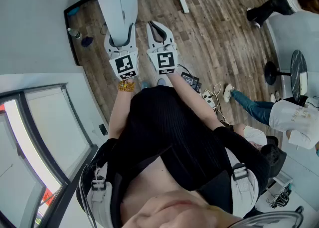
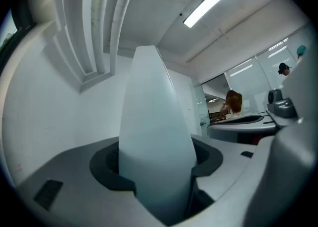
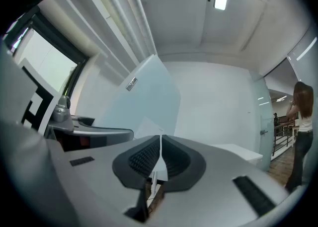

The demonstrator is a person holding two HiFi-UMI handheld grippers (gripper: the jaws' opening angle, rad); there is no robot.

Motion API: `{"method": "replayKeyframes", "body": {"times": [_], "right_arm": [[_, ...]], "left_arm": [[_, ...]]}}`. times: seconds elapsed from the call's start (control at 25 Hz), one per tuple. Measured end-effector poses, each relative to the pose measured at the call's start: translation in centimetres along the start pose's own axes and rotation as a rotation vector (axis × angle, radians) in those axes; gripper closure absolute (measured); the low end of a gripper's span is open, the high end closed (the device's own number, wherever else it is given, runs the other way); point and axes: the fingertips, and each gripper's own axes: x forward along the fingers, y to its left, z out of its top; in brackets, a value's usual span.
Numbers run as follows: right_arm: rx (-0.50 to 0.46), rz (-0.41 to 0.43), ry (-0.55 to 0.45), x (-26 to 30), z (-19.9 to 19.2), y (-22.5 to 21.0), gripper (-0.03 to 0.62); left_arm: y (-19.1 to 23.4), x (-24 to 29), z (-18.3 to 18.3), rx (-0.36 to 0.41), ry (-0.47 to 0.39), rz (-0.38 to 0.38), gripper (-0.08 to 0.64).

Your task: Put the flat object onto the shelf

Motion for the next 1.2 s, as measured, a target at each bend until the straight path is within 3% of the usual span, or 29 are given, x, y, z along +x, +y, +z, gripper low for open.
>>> {"method": "replayKeyframes", "body": {"times": [0.52,1.2], "right_arm": [[0.005,-0.015,-0.021,5.8,-0.3,0.9,0.561],[0.073,0.048,-0.041,23.2,-1.9,-9.7,0.560]], "left_arm": [[4.1,4.0,-0.5,0.009,-0.030,-0.030,0.279],[5.7,23.7,-1.6,0.050,0.017,0.015,0.279]]}}
